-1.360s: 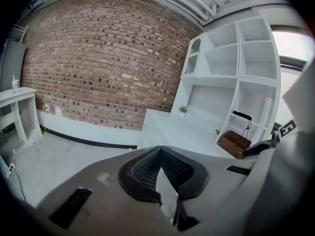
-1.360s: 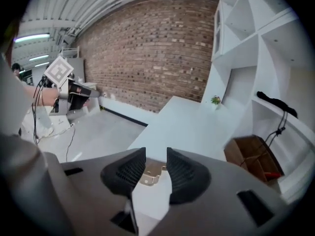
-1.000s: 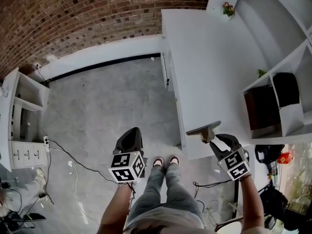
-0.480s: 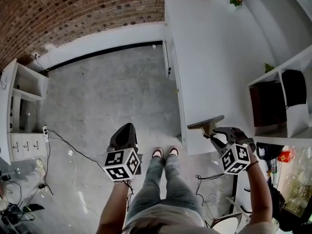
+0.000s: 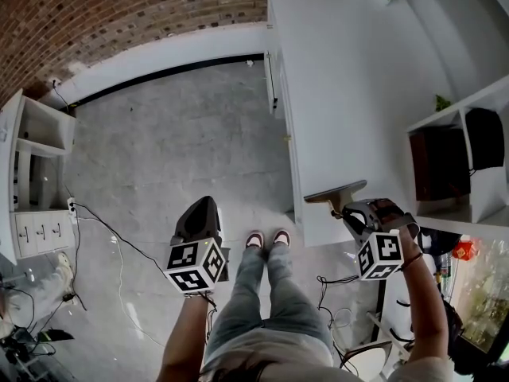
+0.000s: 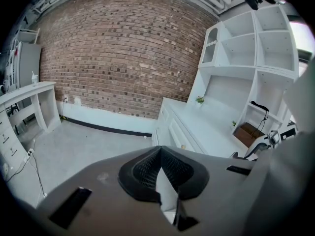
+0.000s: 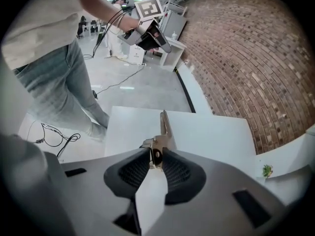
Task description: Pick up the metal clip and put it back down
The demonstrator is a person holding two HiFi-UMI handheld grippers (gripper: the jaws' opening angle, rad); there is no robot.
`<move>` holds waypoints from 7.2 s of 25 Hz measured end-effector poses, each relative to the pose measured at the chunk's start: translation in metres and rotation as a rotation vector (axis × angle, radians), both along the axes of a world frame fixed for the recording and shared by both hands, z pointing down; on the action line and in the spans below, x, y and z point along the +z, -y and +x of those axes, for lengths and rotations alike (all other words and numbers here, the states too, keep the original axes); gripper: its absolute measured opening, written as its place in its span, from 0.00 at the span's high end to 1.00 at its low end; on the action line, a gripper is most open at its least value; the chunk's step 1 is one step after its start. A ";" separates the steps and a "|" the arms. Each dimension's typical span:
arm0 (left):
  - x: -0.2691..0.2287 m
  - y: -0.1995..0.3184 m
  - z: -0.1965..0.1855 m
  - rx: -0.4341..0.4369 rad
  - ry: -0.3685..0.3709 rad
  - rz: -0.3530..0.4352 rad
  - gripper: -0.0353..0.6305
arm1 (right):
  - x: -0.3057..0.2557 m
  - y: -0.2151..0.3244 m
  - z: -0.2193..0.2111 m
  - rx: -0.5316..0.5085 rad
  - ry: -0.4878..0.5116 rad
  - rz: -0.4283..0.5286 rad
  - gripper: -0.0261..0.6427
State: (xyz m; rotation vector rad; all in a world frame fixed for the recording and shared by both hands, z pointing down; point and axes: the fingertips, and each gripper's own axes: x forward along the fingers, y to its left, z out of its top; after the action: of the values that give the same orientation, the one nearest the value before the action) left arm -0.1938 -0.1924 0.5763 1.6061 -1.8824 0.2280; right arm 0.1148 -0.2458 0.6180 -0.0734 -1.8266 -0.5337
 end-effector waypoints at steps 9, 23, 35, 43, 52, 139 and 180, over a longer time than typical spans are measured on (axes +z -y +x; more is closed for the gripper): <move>0.001 0.000 -0.002 -0.006 -0.003 -0.006 0.93 | 0.000 0.001 -0.002 -0.023 0.000 0.012 0.87; -0.019 0.008 -0.010 -0.018 0.019 0.028 0.93 | -0.013 0.014 -0.012 -0.031 0.014 0.015 0.92; -0.035 0.020 -0.018 -0.043 0.026 0.057 0.93 | -0.023 0.035 -0.021 -0.029 0.033 0.015 0.95; -0.045 0.034 -0.020 -0.020 0.027 0.082 0.93 | -0.043 0.045 -0.026 0.068 0.120 -0.009 0.95; -0.063 0.060 -0.002 0.062 0.020 0.135 0.93 | -0.100 0.058 -0.023 0.392 0.408 -0.021 0.95; -0.003 0.132 0.052 0.188 0.012 0.070 0.93 | -0.029 0.183 0.111 1.368 0.040 0.355 0.95; 0.010 0.122 0.051 0.178 -0.003 0.034 0.93 | -0.001 0.169 0.081 1.382 0.179 0.173 0.87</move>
State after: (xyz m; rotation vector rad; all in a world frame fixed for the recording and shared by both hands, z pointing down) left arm -0.1430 -0.3140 0.5859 1.7974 -1.7502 0.2708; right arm 0.1957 -0.4145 0.6168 1.2863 -1.5453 0.3098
